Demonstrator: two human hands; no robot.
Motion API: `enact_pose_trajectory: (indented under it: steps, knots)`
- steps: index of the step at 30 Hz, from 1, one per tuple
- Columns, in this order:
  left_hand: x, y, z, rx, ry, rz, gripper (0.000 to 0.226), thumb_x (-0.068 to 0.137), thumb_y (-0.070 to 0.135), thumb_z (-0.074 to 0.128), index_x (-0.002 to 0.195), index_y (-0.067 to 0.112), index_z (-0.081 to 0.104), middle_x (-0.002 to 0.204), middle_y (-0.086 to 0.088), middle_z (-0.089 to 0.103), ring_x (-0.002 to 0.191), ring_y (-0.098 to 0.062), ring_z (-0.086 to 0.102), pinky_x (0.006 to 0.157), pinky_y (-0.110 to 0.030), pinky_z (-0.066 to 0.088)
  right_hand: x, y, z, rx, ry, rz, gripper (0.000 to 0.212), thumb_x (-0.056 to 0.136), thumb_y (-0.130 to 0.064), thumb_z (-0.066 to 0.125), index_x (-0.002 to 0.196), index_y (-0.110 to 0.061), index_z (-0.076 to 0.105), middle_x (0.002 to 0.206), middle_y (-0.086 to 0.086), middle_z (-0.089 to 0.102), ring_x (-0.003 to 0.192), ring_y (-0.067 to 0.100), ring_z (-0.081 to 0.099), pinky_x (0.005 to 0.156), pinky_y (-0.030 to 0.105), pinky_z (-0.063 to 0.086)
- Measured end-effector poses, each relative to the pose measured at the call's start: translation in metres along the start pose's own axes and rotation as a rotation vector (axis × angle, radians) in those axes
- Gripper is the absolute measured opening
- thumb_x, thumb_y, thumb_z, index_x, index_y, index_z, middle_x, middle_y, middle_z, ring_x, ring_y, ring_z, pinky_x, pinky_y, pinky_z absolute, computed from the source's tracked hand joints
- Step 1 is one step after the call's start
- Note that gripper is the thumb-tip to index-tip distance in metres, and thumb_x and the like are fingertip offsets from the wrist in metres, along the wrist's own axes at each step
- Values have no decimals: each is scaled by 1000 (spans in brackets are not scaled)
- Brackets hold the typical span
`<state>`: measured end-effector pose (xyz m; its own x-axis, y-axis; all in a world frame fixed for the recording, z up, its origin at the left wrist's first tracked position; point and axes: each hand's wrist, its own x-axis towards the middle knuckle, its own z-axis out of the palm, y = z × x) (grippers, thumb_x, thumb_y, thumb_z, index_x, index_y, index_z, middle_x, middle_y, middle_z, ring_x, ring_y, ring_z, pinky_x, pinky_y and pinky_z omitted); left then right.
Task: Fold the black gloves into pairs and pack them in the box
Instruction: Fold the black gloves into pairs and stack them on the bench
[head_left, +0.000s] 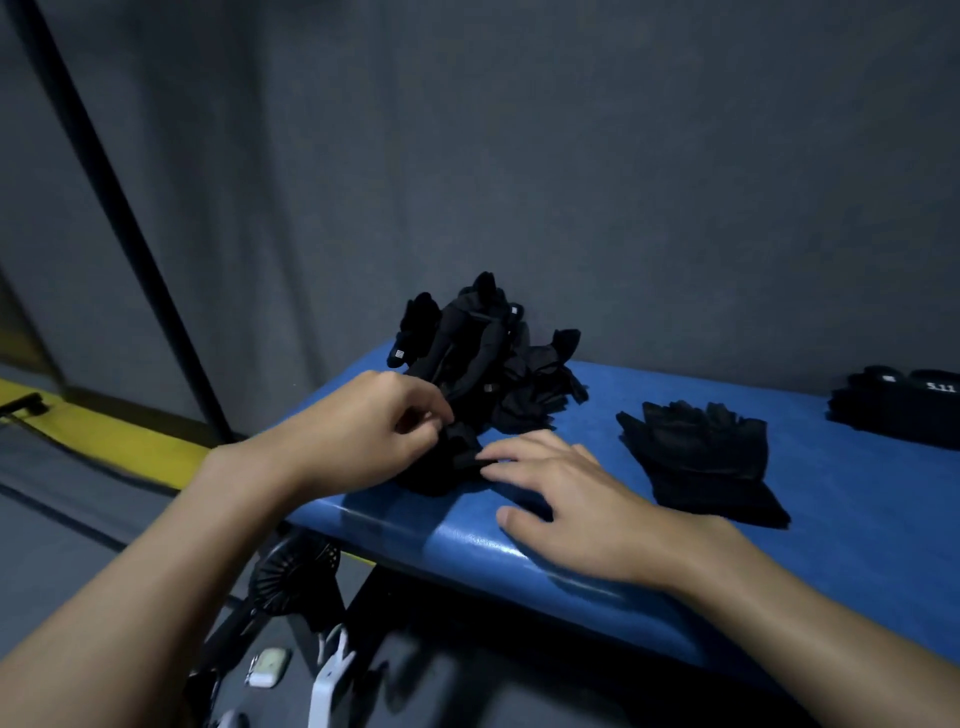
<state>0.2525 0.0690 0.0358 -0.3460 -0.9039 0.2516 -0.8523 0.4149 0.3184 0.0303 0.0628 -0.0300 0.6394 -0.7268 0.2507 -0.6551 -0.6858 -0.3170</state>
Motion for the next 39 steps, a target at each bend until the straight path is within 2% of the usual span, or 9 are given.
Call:
enact_pose_trajectory:
  steps: [8, 11, 16, 21, 24, 31, 35, 37, 39]
  knots:
    - [9, 15, 7, -57, -58, 83, 15, 91, 28, 66, 105, 28, 72, 91, 9, 69, 85, -9, 64, 79, -31, 50, -24, 21, -37, -68, 102, 72, 36, 93, -38, 52, 121, -21, 68, 128, -22, 53, 124, -5, 40, 107, 29, 25]
    - [13, 20, 12, -87, -152, 98, 32, 79, 42, 78, 108, 35, 69, 98, 17, 64, 90, -3, 61, 81, -26, 51, -36, 27, -51, -106, 131, 104, 43, 86, -44, 45, 115, -25, 71, 121, -27, 53, 121, -8, 40, 104, 29, 25]
    - [18, 32, 33, -20, -280, 149, 48, 69, 47, 83, 112, 42, 64, 103, 24, 57, 97, 2, 56, 86, -22, 50, -60, 34, -65, -121, 142, 134, 27, 86, -39, 50, 93, -30, 74, 106, -32, 57, 117, -9, 41, 99, 28, 23]
    - [22, 40, 45, -7, -337, 195, 26, 72, 47, 78, 93, 40, 65, 102, 20, 59, 95, 0, 57, 85, -30, 52, -76, 30, -67, -112, 132, 141, 16, 89, -32, 62, 73, -33, 63, 112, -27, 55, 120, -8, 36, 103, 22, 18]
    - [25, 43, 45, -48, -305, 235, 8, 79, 33, 74, 82, 34, 66, 95, 17, 63, 89, -2, 61, 83, -32, 52, -79, 24, -64, -70, 144, 111, 6, 84, -36, 65, 83, -32, 60, 108, -25, 57, 118, -2, 42, 101, 22, 21]
    - [28, 56, 36, -291, -65, 254, 4, 87, 23, 69, 84, 25, 69, 84, 10, 69, 82, -8, 65, 78, -35, 52, -76, 9, -52, 22, 168, 169, 34, 73, -57, 61, 95, -44, 39, 113, -22, 51, 109, 9, 43, 95, 26, 38]
    - [29, 61, 37, -339, -46, 273, 5, 86, 29, 67, 87, 25, 70, 85, 9, 71, 82, -10, 67, 76, -36, 53, -72, 10, -52, 37, 294, 171, 30, 80, -38, 70, 101, -35, 49, 101, -18, 56, 98, 4, 49, 91, 28, 41]
    - [29, 63, 36, -387, -60, 266, 7, 86, 27, 73, 92, 26, 70, 87, 12, 71, 84, -5, 67, 76, -26, 52, -71, 13, -53, 87, 363, 149, 25, 82, -27, 71, 101, -31, 55, 98, -18, 61, 97, 2, 56, 88, 27, 45]
    - [30, 62, 36, -400, -88, 244, 28, 80, 31, 80, 105, 31, 68, 98, 18, 70, 97, 1, 65, 85, -18, 48, -71, 17, -54, 131, 429, 150, 21, 83, -19, 70, 101, -26, 62, 95, -17, 64, 95, 2, 60, 84, 19, 46]
